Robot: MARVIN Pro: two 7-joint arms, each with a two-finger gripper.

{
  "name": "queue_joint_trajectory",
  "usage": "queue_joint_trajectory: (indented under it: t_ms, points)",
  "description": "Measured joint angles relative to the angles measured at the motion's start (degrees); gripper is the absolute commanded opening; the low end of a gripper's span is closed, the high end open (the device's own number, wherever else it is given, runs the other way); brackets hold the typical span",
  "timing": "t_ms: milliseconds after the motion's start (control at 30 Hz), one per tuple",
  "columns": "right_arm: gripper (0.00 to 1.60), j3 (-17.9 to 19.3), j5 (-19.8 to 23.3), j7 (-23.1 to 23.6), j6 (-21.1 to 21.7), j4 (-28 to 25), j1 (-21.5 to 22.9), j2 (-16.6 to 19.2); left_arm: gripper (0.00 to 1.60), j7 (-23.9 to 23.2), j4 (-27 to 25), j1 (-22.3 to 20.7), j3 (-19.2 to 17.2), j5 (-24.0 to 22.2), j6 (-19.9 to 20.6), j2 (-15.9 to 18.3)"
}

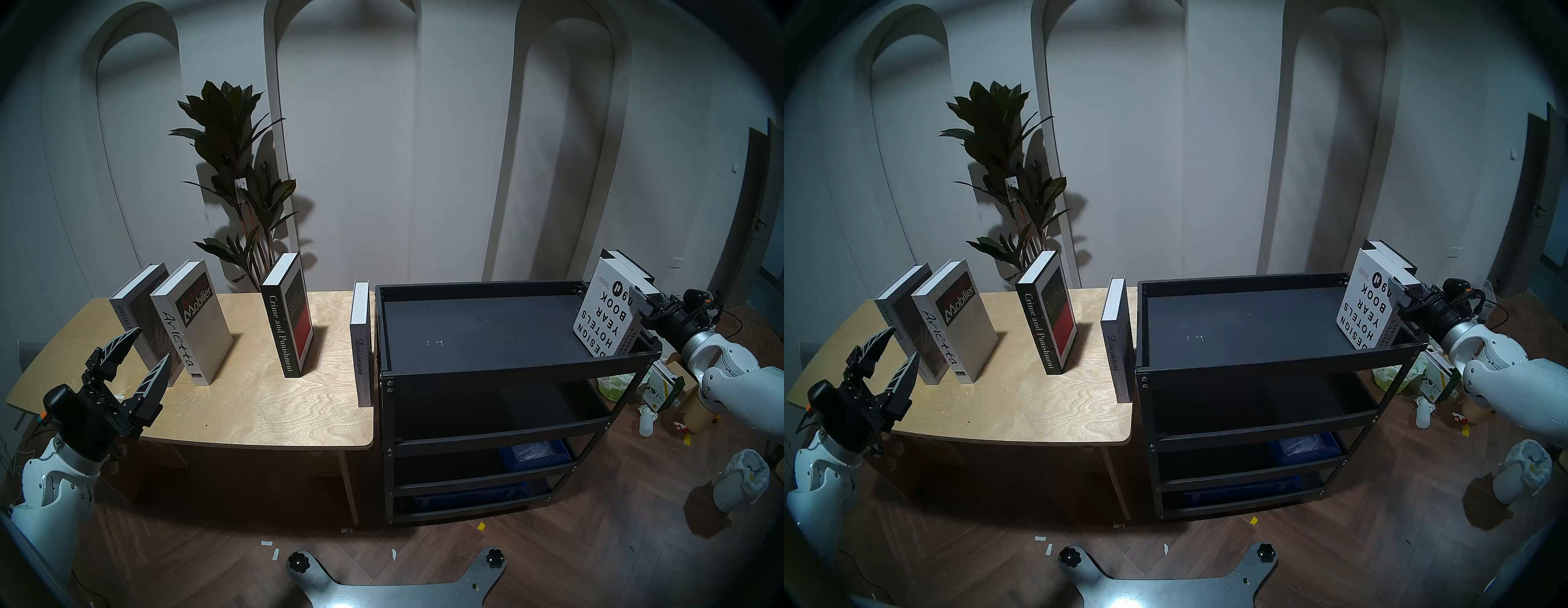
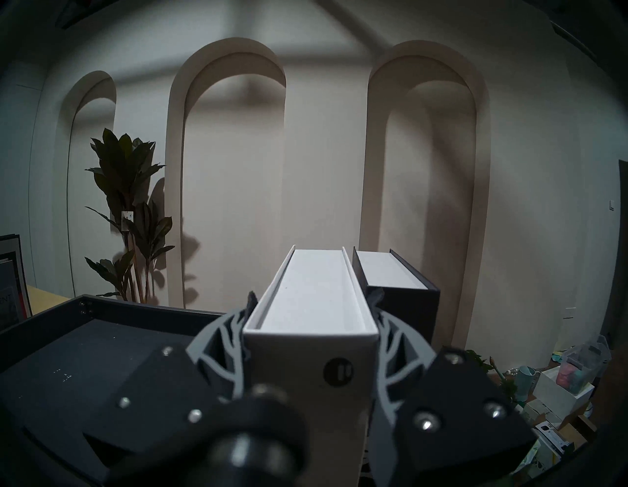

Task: Move the books from the display table onto the shelf, standing them upright with spines facing out and tallest at one end

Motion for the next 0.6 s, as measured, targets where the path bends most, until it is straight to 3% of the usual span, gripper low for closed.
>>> queue_joint_trajectory:
  t_ms: [433,467,500,567,600]
  points:
    - [0.01,5.08,-0.57,-2.43,1.47,-1.09,-4.78,0.03,1.6,0.02,0.0,-0.02,0.0,0.01,0.0,-0.04]
    - [0.22,5.7,-0.44,-2.66,1.51,-1.12,-5.41,0.05,1.6,0.02,0.0,-0.03,0.0,0.01,0.0,-0.05]
    - [0.22,5.92,-0.37,-2.73,1.52,-1.12,-5.63,0.06,1.6,0.02,0.0,-0.03,0.0,0.01,0.0,-0.05]
    - [0.8,6.55,-0.16,-2.92,1.55,-1.13,-6.28,0.07,1.6,0.02,0.0,-0.03,0.0,0.01,0.0,-0.05]
    - [1.18,7.03,-0.01,-3.05,1.57,-1.13,-6.76,0.08,1.6,0.02,0.0,-0.03,0.0,0.02,0.0,-0.06]
